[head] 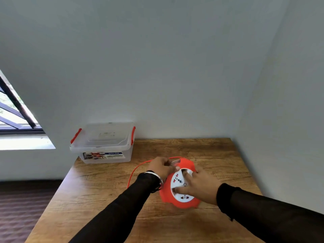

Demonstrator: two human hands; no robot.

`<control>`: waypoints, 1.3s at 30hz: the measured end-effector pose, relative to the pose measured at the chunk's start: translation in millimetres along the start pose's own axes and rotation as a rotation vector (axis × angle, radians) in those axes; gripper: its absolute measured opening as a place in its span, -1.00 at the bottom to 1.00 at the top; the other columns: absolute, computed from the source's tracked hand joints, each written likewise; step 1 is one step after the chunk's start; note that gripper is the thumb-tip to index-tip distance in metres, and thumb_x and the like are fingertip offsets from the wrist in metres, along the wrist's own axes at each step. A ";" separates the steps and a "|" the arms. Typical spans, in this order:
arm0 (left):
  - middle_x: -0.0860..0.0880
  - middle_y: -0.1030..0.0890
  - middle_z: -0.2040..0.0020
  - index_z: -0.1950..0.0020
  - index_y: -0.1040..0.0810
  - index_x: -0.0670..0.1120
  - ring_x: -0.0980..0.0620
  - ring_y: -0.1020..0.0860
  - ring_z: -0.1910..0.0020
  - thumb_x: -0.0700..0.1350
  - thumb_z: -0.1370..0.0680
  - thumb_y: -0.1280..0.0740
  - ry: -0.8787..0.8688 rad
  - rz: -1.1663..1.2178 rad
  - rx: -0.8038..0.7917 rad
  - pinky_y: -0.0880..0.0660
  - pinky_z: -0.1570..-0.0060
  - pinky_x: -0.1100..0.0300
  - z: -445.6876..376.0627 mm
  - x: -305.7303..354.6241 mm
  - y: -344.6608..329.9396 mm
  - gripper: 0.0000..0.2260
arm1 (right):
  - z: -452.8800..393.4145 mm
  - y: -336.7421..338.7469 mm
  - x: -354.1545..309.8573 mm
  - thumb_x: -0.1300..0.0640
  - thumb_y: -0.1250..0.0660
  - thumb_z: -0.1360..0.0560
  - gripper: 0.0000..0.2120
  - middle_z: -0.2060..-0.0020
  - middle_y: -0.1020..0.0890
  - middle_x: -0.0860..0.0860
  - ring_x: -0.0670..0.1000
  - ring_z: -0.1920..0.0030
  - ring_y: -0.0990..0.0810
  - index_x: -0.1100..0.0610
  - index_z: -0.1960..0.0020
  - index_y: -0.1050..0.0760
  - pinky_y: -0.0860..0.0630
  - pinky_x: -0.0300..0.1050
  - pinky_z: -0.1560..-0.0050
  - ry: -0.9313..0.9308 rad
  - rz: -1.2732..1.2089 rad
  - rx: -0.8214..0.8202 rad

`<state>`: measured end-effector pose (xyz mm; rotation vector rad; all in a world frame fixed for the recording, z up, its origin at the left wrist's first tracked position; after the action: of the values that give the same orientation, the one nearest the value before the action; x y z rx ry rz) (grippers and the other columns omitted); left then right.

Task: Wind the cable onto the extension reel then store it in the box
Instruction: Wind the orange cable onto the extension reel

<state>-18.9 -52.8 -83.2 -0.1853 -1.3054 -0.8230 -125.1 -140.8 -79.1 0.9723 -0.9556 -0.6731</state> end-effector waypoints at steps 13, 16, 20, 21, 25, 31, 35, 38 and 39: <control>-0.03 -0.69 0.21 0.01 -0.58 -0.11 0.00 -0.65 0.25 -0.16 -0.44 -0.46 -0.047 0.526 0.339 -0.57 0.33 0.15 21.6 -35.6 -29.5 -0.84 | 11.0 -22.1 26.2 -0.18 -0.25 -0.43 -0.39 -0.11 -0.63 -0.01 0.02 -0.07 -0.59 -0.25 -0.43 -0.10 -0.52 -0.09 0.06 -0.649 -0.588 0.200; 0.04 -0.67 0.26 0.08 -0.59 0.01 0.11 -0.63 0.28 -0.16 -0.42 -0.48 -0.082 0.533 0.398 -0.55 0.34 0.25 26.7 -34.6 -32.2 -0.86 | 15.0 -25.7 22.5 -0.15 -0.32 -0.41 -0.40 -0.17 -0.61 -0.07 0.01 -0.13 -0.58 -0.27 -0.40 -0.20 -0.52 -0.11 0.07 -0.788 -0.769 0.251; 0.01 -0.67 0.14 0.05 -0.57 0.00 0.12 -0.65 0.15 -0.23 -0.43 -0.45 -0.172 0.499 0.416 -0.56 0.18 0.32 31.0 -25.4 -38.5 -0.82 | 19.8 -39.3 18.2 -0.09 -0.44 -0.41 -0.37 -0.26 -0.55 0.00 0.03 -0.15 -0.56 -0.13 -0.41 -0.29 -0.41 -0.38 0.22 -0.993 -1.253 0.381; 0.01 -0.66 0.11 0.03 -0.57 -0.01 0.16 -0.64 0.15 -0.24 -0.43 -0.45 -0.189 0.500 0.426 -0.54 0.19 0.37 33.1 -23.4 -40.0 -0.81 | 19.9 -41.8 17.6 -0.06 -0.46 -0.41 -0.36 -0.29 -0.52 0.03 0.02 -0.16 -0.54 -0.08 -0.41 -0.30 -0.37 -0.47 0.27 -1.026 -1.377 0.424; -0.10 -0.64 -0.04 -0.15 -0.55 -0.16 0.03 -0.62 0.01 -0.22 -0.42 -0.46 -0.216 0.459 0.456 -0.59 0.00 0.17 36.1 -23.3 -44.0 -0.69 | 20.6 -45.5 15.5 0.00 -0.52 -0.37 -0.31 -0.36 -0.44 0.05 -0.02 -0.09 -0.47 0.00 -0.41 -0.32 -0.36 -0.43 0.29 -1.123 -1.718 0.568; 0.07 -0.61 -0.07 -0.18 -0.54 -0.05 0.11 -0.60 -0.06 -0.16 -0.43 -0.46 -0.273 0.406 0.424 -0.57 -0.07 0.16 32.1 -16.2 -46.6 -0.67 | 18.6 -45.1 6.5 0.05 -0.52 -0.38 -0.18 -0.33 -0.45 0.13 0.02 0.21 -0.54 0.07 -0.50 -0.15 -0.46 -0.27 0.45 -1.205 -2.221 0.549; 0.07 -0.64 -0.04 -0.14 -0.56 -0.02 0.12 -0.63 0.00 -0.15 -0.43 -0.46 -0.253 0.453 0.395 -0.59 0.04 0.20 27.2 -22.4 -47.0 -0.71 | 21.7 -43.2 7.3 0.10 -0.46 -0.45 -0.22 -0.07 -0.60 0.13 -0.07 0.50 -0.38 0.07 -0.52 -0.10 -0.28 -0.31 0.62 -1.242 -2.226 0.416; -0.06 -0.69 0.06 -0.02 -0.61 -0.11 -0.02 -0.67 0.09 -0.18 -0.45 -0.43 -0.117 0.588 0.358 -0.60 0.18 0.15 21.5 -42.9 -39.5 -0.84 | 26.2 -32.1 8.5 0.14 -0.41 -0.49 -0.34 0.32 -0.63 0.09 -0.08 0.60 -0.43 0.08 -0.48 -0.16 -0.24 -0.31 0.64 -1.061 -2.069 0.127; -0.11 -0.69 0.09 0.04 -0.61 -0.15 -0.09 -0.65 0.10 -0.19 -0.46 -0.42 -0.074 0.596 0.335 -0.60 0.18 0.07 19.4 -49.3 -36.0 -0.91 | 28.8 -29.1 10.9 0.16 -0.40 -0.48 -0.47 0.38 -0.65 0.09 -0.08 0.59 -0.49 0.11 -0.38 -0.26 -0.28 -0.31 0.62 -0.991 -1.979 0.066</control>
<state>-58.0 -46.4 -133.4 -0.3195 -1.3370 -0.0900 -147.8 -172.9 -94.6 1.4848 -0.4701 -2.9681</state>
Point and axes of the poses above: each hand's wrist, its own z-axis away from the middle knuckle, its own y-axis out of the back of the hand, x = y × z, the point moved 6 cm from there along -z, towards the middle knuckle
